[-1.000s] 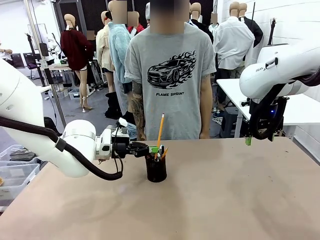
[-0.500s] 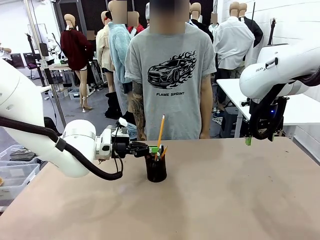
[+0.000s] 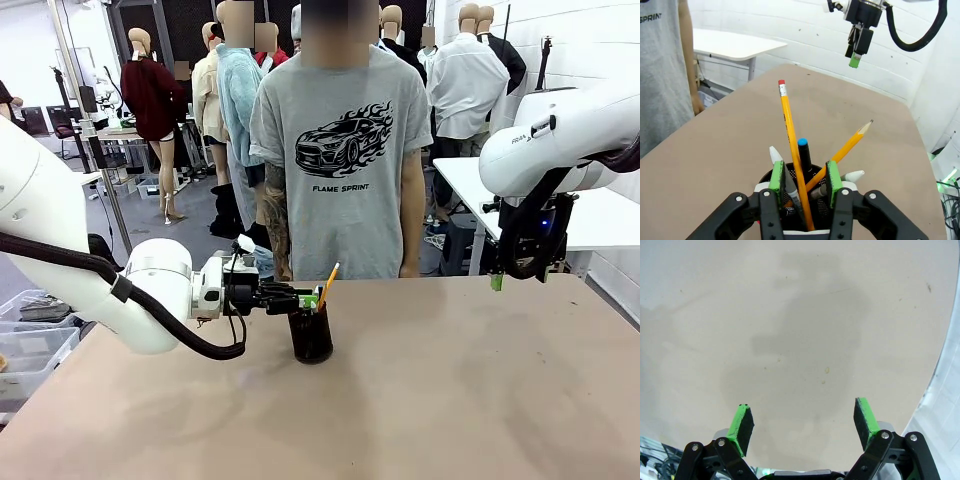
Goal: Place the pens into the pen holder.
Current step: Pick up a writing instrument from the table and place it into the Pen holder.
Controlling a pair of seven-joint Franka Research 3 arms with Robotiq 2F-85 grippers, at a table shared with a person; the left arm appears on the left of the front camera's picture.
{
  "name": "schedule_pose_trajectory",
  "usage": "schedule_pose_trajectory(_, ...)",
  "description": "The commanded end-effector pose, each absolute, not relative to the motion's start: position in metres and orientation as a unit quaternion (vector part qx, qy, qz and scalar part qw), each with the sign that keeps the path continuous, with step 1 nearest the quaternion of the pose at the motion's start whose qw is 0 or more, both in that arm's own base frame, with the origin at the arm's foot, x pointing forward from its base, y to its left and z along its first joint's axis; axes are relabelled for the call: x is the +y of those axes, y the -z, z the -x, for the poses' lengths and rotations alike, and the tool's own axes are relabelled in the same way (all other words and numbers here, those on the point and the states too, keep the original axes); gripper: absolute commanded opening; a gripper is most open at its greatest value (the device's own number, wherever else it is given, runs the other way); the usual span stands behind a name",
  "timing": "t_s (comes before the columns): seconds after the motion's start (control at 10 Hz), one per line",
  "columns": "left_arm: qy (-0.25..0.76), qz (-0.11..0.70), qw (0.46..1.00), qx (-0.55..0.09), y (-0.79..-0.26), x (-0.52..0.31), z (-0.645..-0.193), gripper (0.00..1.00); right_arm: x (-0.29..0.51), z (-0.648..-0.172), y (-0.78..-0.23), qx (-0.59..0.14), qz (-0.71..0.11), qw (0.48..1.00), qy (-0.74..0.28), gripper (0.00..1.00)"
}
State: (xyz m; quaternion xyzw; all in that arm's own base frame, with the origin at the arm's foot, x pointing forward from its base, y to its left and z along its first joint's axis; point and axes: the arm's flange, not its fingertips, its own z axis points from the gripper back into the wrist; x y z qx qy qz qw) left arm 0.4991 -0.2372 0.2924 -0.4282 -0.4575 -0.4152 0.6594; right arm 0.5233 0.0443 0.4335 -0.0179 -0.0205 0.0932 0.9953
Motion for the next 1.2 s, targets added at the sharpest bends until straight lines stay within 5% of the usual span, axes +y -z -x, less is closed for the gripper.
schedule_pose_trajectory(0.0,0.417,0.411,0.656,-0.476,-0.287,-0.24,-0.492,0.44,0.044,-0.523,-0.433,-0.018,0.018,0.995,-0.093,1.0)
schedule_pose_trajectory(0.7,0.434,0.402,0.619,-0.515,-0.339,-0.231,-0.483,0.44,0.044,-0.523,-0.433,-0.018,0.018,0.995,-0.093,1.0)
schedule_pose_trajectory(1.1,0.444,0.359,0.657,-0.491,-0.396,-0.157,-0.484,0.44,0.044,-0.523,-0.433,-0.018,0.018,0.995,-0.093,1.0)
